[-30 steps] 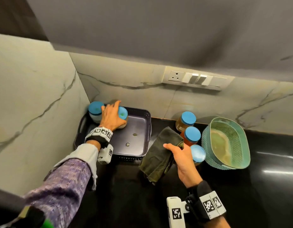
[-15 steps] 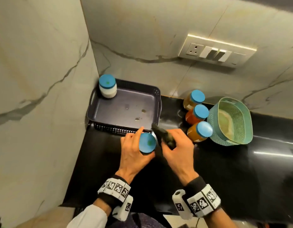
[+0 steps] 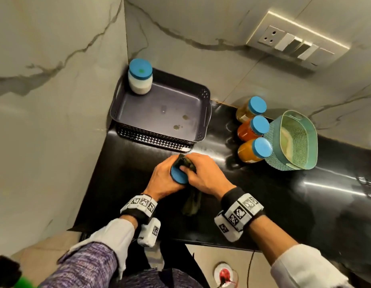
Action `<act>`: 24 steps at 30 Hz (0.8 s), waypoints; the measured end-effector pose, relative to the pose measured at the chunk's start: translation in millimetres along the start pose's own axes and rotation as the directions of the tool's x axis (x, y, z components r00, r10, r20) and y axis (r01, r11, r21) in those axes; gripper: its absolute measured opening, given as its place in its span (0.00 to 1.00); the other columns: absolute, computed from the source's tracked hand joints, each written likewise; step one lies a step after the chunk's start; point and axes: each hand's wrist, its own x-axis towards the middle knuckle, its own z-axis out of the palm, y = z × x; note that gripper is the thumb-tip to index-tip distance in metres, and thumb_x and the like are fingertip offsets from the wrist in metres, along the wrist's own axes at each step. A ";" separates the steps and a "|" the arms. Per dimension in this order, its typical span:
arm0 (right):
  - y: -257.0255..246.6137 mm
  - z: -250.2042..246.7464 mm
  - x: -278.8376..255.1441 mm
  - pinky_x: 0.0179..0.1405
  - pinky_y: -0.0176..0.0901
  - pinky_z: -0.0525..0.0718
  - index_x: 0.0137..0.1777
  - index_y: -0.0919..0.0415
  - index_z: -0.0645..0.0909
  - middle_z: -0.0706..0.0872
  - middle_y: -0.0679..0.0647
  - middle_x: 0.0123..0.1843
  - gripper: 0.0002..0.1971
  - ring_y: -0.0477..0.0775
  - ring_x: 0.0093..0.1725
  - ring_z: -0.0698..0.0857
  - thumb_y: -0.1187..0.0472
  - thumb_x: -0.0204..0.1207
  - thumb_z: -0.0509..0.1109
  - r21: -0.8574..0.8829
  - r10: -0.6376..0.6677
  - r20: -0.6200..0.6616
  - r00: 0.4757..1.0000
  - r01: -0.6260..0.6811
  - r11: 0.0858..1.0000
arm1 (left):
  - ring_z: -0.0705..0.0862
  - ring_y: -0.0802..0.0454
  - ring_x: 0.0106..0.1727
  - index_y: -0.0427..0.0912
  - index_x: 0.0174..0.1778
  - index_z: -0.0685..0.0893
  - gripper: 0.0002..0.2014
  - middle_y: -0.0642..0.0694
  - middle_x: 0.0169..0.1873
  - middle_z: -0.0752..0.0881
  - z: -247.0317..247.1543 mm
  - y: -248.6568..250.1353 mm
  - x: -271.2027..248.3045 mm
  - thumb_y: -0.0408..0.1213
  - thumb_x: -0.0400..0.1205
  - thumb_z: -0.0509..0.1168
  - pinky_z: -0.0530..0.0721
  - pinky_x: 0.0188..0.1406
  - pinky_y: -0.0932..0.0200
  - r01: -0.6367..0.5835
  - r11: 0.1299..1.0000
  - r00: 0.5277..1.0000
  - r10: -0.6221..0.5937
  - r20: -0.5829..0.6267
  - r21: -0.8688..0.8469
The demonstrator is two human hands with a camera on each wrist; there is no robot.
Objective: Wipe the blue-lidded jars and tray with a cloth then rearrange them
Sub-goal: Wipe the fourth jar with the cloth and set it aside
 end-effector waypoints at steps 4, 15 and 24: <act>-9.7 9.3 -19.9 0.51 0.55 0.87 0.49 0.54 0.83 0.92 0.55 0.51 0.03 0.63 0.51 0.89 0.56 0.79 0.72 0.019 0.140 0.010 0.990 -0.140 0.990 | 0.90 0.56 0.65 0.43 0.68 0.87 0.27 0.52 0.63 0.90 -1.0 -1.0 -0.2 0.34 0.71 0.79 0.87 0.68 0.52 -0.054 0.998 0.998 0.054 -0.013 -0.037; -27.0 12.5 -5.7 0.40 0.59 0.85 0.54 0.52 0.75 0.91 0.59 0.45 0.08 0.71 0.47 0.88 0.51 0.82 0.67 -0.087 0.157 -0.123 0.980 -0.168 0.982 | 0.89 0.66 0.56 0.53 0.60 0.87 0.18 0.57 0.55 0.91 -2.0 -5.4 0.0 0.37 0.75 0.77 0.89 0.59 0.53 -0.013 1.000 1.000 0.012 -0.018 -0.027; -48.7 26.6 1.3 0.36 0.51 0.72 0.53 0.53 0.73 0.89 0.57 0.45 0.08 0.71 0.45 0.87 0.57 0.77 0.68 -0.154 0.095 -0.071 0.993 -0.105 0.983 | 0.91 0.54 0.60 0.47 0.65 0.87 0.16 0.51 0.58 0.92 2.6 -13.1 0.6 0.32 0.82 0.72 0.90 0.62 0.41 0.028 0.993 0.999 -0.031 -0.030 -0.117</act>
